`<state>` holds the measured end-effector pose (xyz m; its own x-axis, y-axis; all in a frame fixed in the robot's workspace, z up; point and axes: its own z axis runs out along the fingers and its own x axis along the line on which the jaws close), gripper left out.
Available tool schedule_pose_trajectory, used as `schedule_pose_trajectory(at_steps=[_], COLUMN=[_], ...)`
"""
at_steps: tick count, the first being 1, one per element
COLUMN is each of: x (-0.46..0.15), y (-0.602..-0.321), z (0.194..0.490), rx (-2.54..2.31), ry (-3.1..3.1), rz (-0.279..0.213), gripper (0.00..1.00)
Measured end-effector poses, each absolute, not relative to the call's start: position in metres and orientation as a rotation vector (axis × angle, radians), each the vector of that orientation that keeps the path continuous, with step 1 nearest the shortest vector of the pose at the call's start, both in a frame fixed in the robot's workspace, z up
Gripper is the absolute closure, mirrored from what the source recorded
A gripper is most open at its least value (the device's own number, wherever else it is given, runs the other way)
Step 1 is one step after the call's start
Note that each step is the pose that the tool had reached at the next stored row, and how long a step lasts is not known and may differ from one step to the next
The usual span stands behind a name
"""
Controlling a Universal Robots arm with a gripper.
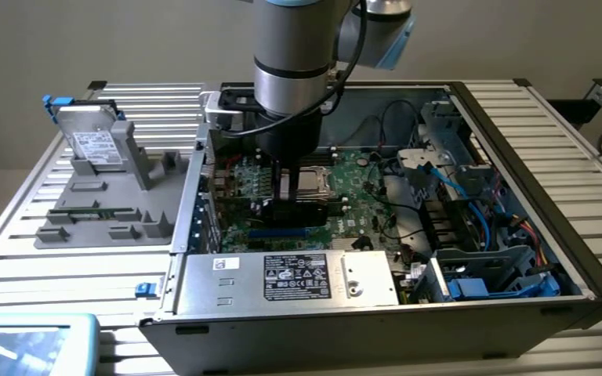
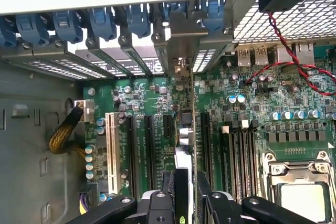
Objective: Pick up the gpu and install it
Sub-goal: 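Insert the gpu into the slot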
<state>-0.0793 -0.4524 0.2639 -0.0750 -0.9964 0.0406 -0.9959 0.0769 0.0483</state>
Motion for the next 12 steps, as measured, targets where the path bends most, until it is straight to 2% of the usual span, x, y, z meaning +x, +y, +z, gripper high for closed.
schedule_pose_trajectory(at_steps=[12], x=[-0.0794], y=[-0.4547], z=[0.2630], rx=[2.103], ry=[-2.268], rz=[-0.038], gripper=[0.72])
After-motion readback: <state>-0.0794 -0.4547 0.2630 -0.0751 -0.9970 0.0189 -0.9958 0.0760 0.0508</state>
